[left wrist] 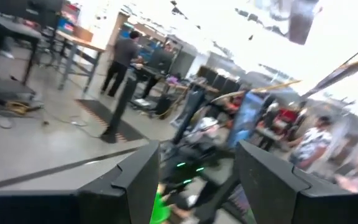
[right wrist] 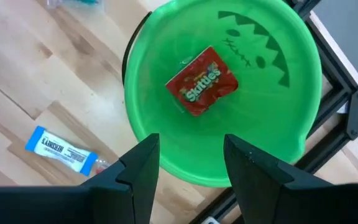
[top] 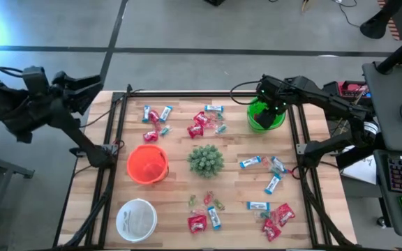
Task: Sort candy
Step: Put the blue gummy into the orange bucket
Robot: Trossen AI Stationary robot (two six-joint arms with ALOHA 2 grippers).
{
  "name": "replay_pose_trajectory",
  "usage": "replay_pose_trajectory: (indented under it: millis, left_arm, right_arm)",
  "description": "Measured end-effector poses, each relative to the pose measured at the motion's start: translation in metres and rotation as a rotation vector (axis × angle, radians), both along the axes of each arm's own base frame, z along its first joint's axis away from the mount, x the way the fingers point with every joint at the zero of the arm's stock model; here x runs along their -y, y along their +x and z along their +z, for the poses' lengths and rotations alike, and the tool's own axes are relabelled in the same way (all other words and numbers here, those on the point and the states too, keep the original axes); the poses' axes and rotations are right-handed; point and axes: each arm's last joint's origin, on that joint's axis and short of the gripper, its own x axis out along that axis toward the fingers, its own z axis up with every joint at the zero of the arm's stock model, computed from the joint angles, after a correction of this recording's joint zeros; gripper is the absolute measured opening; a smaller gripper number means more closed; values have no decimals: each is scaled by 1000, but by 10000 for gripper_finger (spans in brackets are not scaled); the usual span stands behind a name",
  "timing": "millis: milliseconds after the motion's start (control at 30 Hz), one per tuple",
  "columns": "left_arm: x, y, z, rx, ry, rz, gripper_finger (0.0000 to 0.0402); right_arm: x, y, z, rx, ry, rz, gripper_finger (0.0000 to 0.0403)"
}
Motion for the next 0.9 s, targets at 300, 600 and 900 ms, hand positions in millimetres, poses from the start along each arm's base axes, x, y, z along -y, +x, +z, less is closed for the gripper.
replay_pose_trajectory:
  millis: [300, 600, 900]
  left_arm:
    - [37, 52, 39, 91, 164, -158, 192]
    - [38, 72, 32, 4, 296, -260, 192]
    - [-8, 76, 12, -209, 302, -150, 192]
  right_arm:
    - [-1, 0, 0, 16, 25, -5, 171]
    - [-4, 2, 0, 85, 142, -2, 171]
    - [-5, 3, 0, 99, 167, -22, 171]
